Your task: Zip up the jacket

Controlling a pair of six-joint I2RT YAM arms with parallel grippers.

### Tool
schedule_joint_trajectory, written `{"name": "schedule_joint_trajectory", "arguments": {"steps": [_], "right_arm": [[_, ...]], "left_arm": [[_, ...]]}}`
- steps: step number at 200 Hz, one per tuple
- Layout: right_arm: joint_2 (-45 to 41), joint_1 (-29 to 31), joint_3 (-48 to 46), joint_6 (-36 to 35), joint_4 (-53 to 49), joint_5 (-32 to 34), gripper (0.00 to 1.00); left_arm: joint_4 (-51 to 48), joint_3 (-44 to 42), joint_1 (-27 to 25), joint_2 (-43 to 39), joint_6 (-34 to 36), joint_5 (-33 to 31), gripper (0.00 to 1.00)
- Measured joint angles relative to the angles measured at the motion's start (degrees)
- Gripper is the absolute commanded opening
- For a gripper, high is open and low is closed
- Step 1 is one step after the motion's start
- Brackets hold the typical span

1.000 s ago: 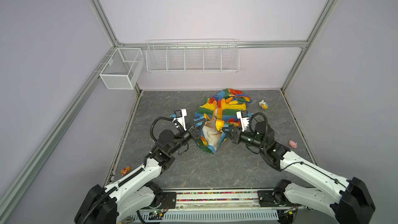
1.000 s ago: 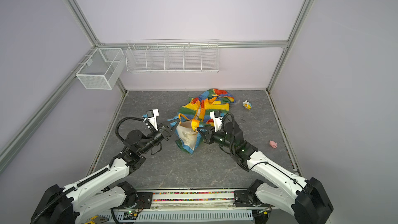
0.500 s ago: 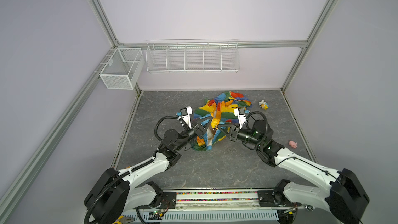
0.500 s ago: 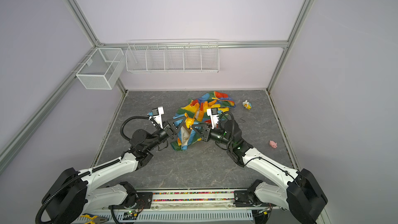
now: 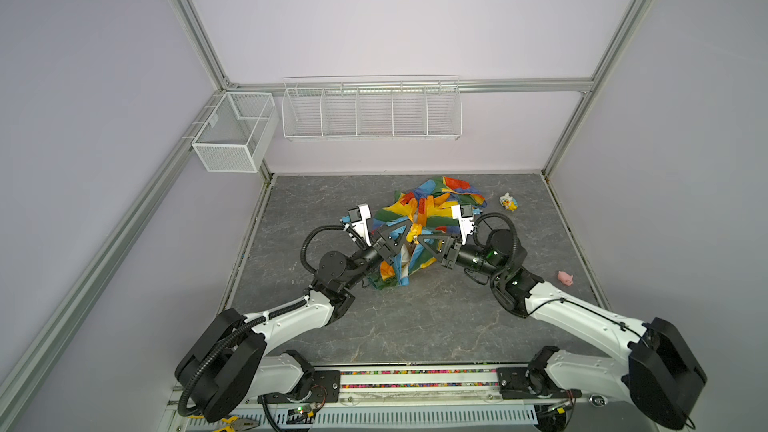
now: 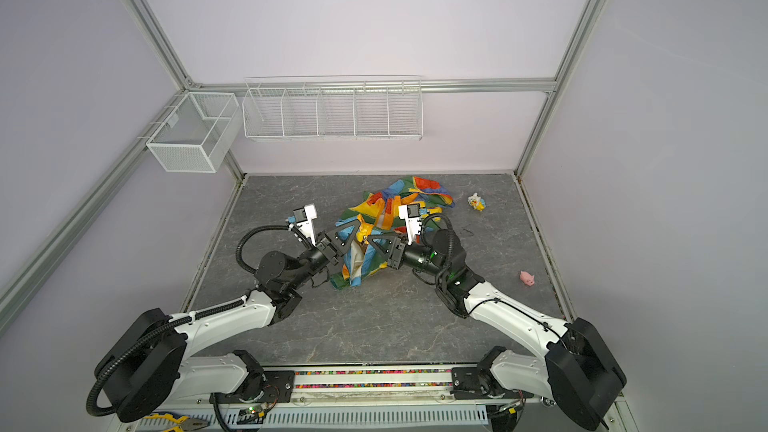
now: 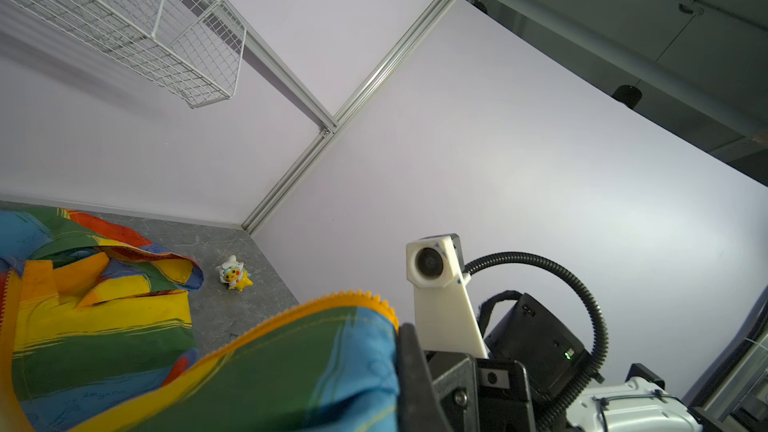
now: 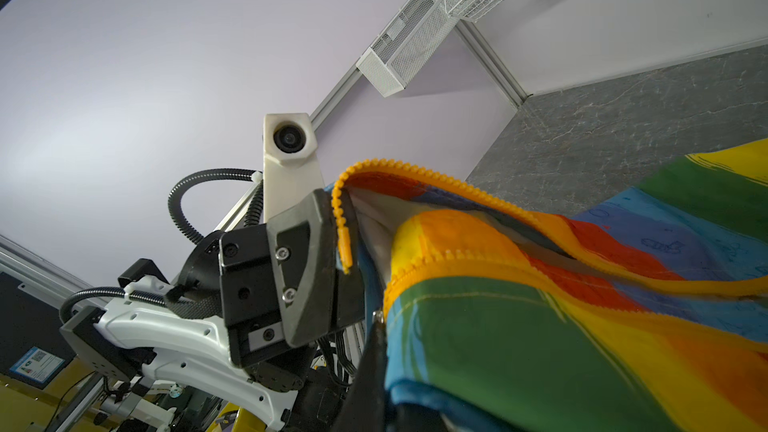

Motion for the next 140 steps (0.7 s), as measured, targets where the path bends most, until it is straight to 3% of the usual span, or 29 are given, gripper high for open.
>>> {"name": "schedule_joint_trajectory", "arguments": {"steps": [140], "right_arm": [[0.00, -1.31, 1.27, 0.61, 1.09, -2.43, 0.06]], "left_arm": [[1.81, -0.15, -0.02, 1.31, -3.37, 0.24, 0.00]]}}
